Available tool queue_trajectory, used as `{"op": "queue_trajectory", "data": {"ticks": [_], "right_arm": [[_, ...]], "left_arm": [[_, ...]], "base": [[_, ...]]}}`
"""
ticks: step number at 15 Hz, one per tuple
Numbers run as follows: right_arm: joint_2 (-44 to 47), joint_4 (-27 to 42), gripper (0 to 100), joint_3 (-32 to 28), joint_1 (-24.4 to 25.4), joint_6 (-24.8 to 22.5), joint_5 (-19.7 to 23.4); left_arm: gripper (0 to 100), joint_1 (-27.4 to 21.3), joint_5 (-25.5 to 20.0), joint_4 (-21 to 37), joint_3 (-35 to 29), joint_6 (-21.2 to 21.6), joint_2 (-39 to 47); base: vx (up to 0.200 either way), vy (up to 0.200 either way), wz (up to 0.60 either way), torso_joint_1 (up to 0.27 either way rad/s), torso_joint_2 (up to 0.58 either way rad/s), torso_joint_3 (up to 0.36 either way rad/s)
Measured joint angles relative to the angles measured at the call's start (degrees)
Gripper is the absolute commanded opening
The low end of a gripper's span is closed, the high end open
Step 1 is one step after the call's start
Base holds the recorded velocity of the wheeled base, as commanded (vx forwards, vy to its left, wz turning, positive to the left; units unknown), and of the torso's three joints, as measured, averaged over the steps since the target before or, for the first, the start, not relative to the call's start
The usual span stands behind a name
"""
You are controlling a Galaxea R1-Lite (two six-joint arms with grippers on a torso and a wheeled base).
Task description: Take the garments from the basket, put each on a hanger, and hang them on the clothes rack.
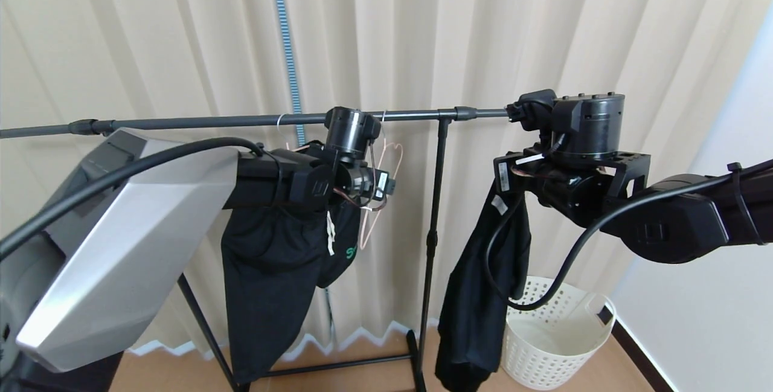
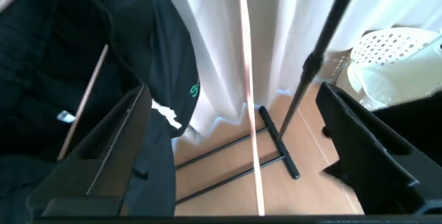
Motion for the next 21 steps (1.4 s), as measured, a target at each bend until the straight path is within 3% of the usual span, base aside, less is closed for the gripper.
{"op": "queue_trajectory", "data": {"ticks": [7,8,21], "right_arm": [[0.33,-0.84,0,0.57,0.09,-0.28,0.04],[0.35,-0.84,0,0.63,0.09,-0.30,0.02],[0.27,-0.90,0,0.68,0.11,-0.30,0.02]], "left_arm": [[100,0.17,-0.02,0.15,-4.96,-0.84,6.29],[0,0.20,-0.02,0.13,-5.24,-0.90,6.75],[0,0.52,-0.06,0.28,-4.99,-2.18,6.62]], "base": [[0.000,0.000,0.00,0.000,0.00,0.000],[0.000,0.000,0.00,0.000,0.00,0.000],[0.000,0.000,0.00,0.000,0.00,0.000]]}}
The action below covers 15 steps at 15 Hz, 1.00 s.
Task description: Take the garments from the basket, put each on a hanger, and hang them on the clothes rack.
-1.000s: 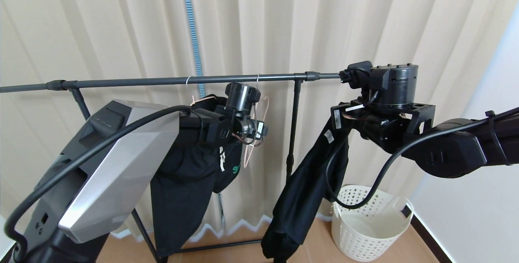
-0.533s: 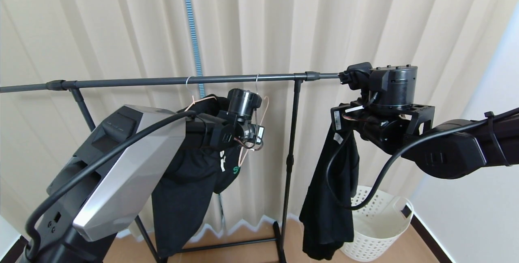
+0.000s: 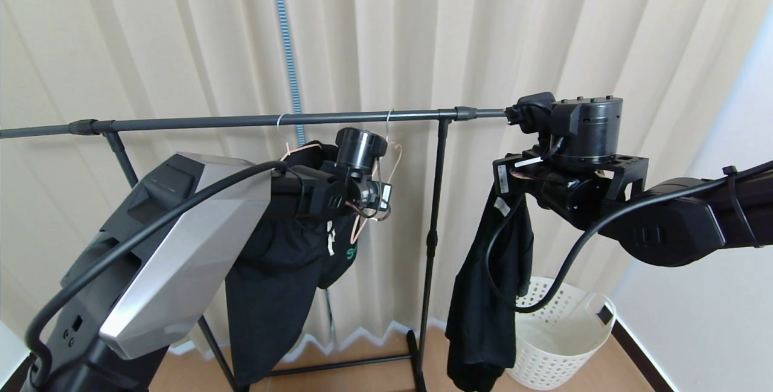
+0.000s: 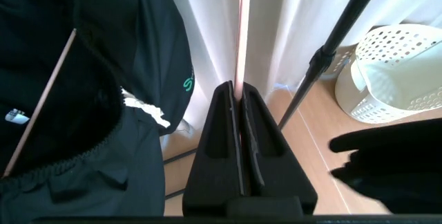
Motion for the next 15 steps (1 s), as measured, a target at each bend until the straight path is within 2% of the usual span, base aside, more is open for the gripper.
{"op": "queue_trajectory", "data": {"ticks": [8,12,15], "right_arm": [[0.00,0.00,0,0.00,-0.02,0.02,-0.02],[-0.05,-0.02,0,0.00,-0.02,0.00,-0.02],[-0.16,0.00,0,-0.02,-0.06,0.00,-0.02]], "left_arm": [[0,-0.02,-0.29,0.27,1.54,-1.21,-3.72],[0,-0.46,-0.56,-0.37,8.16,-1.16,-9.18],[0,-1.01,-0.68,-2.34,16.51,-1.16,-15.77]], "base": [[0.000,0.000,0.00,0.000,0.00,0.000],[0.000,0.000,0.00,0.000,0.00,0.000],[0.000,0.000,0.00,0.000,0.00,0.000]]}}
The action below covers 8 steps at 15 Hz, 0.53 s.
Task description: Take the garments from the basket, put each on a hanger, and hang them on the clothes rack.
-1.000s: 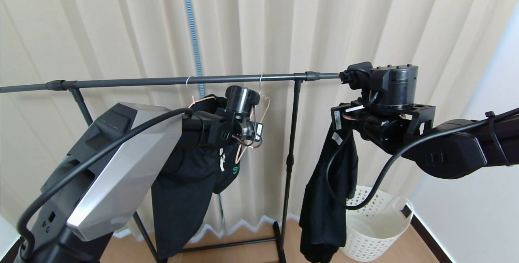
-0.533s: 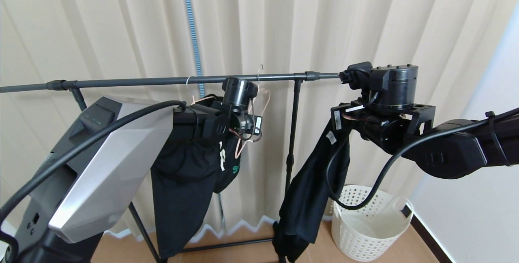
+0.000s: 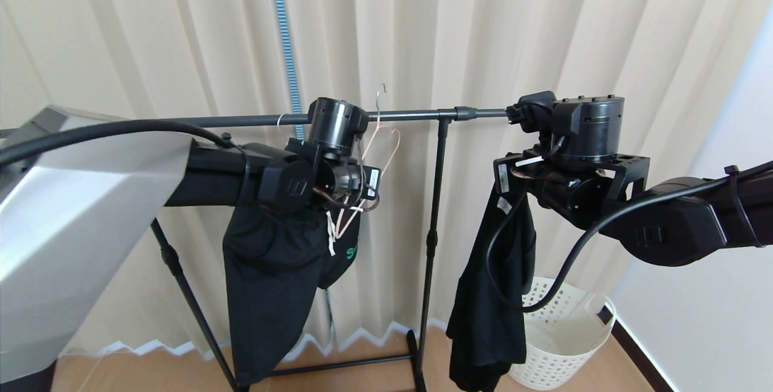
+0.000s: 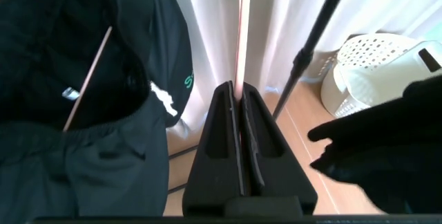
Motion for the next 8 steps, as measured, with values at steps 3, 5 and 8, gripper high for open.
{"op": "queue_trajectory", "data": {"ticks": [3,5,8], "right_arm": [[-0.39,-0.02,0,0.00,0.04,0.00,0.02],[-0.76,-0.02,0,0.02,0.00,0.02,0.00],[-1.08,-0.02,0,0.05,-0.05,0.02,0.00]], "left_arm": [[0,-0.87,-0.21,-6.35,13.34,0.23,-7.78],[0,-1.72,-2.07,-13.74,26.08,1.78,-14.23],[0,-2.23,-8.42,-25.38,45.54,6.40,-25.86]], "base": [[0.000,0.000,0.00,0.000,0.00,0.000],[0.000,0.000,0.00,0.000,0.00,0.000],[0.000,0.000,0.00,0.000,0.00,0.000]]}}
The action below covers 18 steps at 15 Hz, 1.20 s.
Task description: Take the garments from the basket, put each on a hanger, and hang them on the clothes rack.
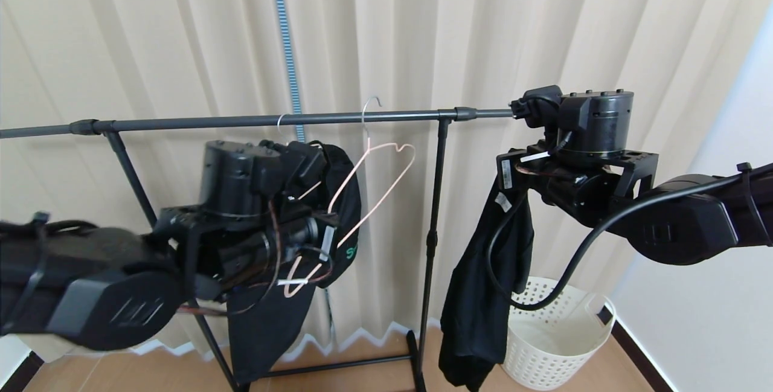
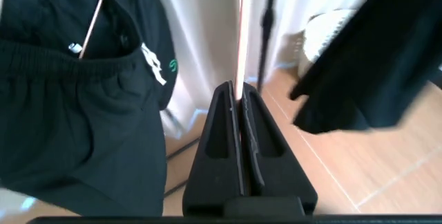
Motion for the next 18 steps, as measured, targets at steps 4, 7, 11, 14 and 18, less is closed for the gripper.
{"op": "queue_trajectory", "data": {"ticks": [4,7,11,14,18], "right_arm": [[-0.27,0.06,0,0.37,-0.04,0.00,-0.18],[-0.22,0.05,0,0.37,-0.17,-0.09,-1.69],[0.39,0.00,0,-0.11,-0.17,-0.09,-3.12],[1.28,-0.11,0,-0.84,-0.30,0.09,-3.34],[2.01,-3.67,0,-0.82,0.07,0.17,-3.39]], "left_arm": [[0,3.13,-13.43,-14.12,20.26,4.55,-11.22],[0,6.17,-19.64,-20.83,28.42,6.07,-14.71],[0,6.11,-22.25,-25.12,34.17,8.87,-16.04],[0,4.10,-22.25,-25.15,35.63,8.87,-16.09],[0,1.45,-22.21,-25.48,35.83,5.30,-15.41]], "base": [[0.000,0.000,0.00,0.000,0.00,0.000],[0.000,0.000,0.00,0.000,0.00,0.000],[0.000,0.000,0.00,0.000,0.00,0.000],[0.000,0.000,0.00,0.000,0.00,0.000],[0.000,0.000,0.00,0.000,0.00,0.000]]}}
